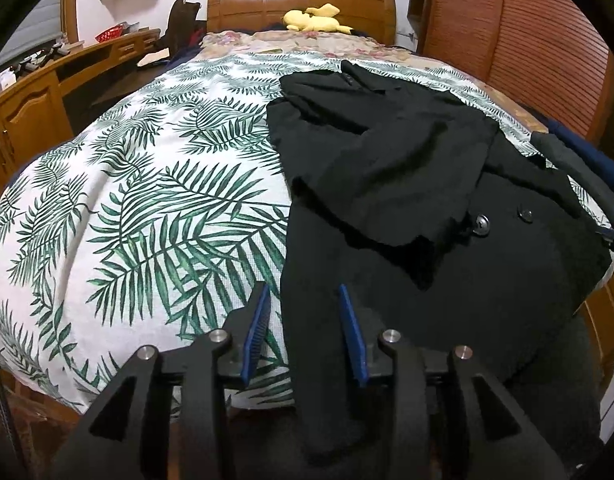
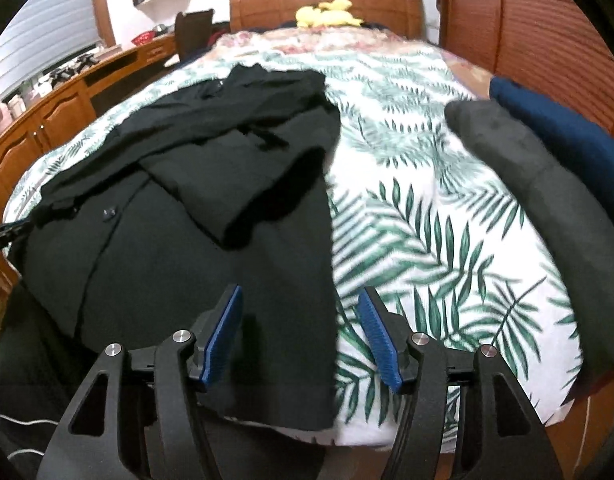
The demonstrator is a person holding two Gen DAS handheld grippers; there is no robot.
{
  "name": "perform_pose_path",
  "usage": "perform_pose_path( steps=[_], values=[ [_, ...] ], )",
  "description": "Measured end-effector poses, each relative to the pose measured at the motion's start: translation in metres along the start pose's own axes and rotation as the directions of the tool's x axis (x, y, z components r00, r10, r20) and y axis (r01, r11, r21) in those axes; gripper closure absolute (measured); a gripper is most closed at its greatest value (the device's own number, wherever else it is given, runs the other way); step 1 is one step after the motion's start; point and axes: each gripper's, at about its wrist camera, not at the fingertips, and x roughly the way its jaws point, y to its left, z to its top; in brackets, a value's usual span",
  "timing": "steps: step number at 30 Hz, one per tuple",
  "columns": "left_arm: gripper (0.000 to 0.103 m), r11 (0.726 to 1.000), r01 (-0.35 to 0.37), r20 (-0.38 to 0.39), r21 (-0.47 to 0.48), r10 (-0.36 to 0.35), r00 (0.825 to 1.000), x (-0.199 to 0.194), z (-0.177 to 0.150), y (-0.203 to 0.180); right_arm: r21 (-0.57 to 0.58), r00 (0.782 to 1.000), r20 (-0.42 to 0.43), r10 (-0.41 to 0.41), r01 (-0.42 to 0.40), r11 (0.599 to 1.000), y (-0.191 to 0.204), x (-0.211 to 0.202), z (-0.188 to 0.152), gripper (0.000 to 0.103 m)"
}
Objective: Fold large clothes
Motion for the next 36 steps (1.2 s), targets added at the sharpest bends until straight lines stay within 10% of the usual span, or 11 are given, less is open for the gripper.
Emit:
perform_pose_path(
  steps=[5, 9, 23, 26, 30, 33, 36],
  values=[
    [0.068, 0.999, 0.048, -0.028, 0.025, -0.047, 0.998, -0.010, -0.007, -0.006, 0.009, 0.999, 0.026, 0.042, -0.043, 0.999, 0.002, -0.001, -0.007, 0.042],
    [0.072, 0.998, 0.053, -0.031, 0.022, -0.053, 0.998, -0.017, -0.019, -0.006, 0.014, 0.985, 0.060, 0.160, -0.161, 0.987, 0.009, -0.009, -0.003, 0.085],
    [0.072, 0.997, 0.073, -0.045, -0.026, -0.074, 0.996, -0.011, -0.032, 0.000, -0.013, 0.999, 0.042, 0.028, -0.028, 1.000, 0.011, -0.006, 0.001, 0.085],
    [0.072, 0.997, 0.071, -0.040, -0.026, -0.072, 0.997, -0.012, -0.032, 0.000, -0.004, 0.999, 0.031, 0.014, -0.013, 1.000, 0.005, -0.001, 0.000, 0.071],
    [0.095, 0.995, 0.095, -0.010, 0.001, -0.095, 0.995, -0.018, -0.034, -0.008, 0.007, 0.999, 0.012, 0.035, -0.035, 0.999, 0.004, 0.005, -0.001, 0.059],
    [0.102, 0.995, 0.101, 0.017, 0.011, -0.101, 0.995, -0.027, -0.029, -0.013, 0.002, 0.989, 0.021, 0.148, -0.148, 0.989, 0.009, 0.000, 0.002, 0.099],
    [0.102, 0.995, 0.100, 0.066, 0.017, -0.101, 0.993, -0.046, -0.019, -0.017, -0.026, 0.984, 0.065, 0.166, -0.165, 0.986, 0.018, -0.012, 0.007, 0.100]
  ],
)
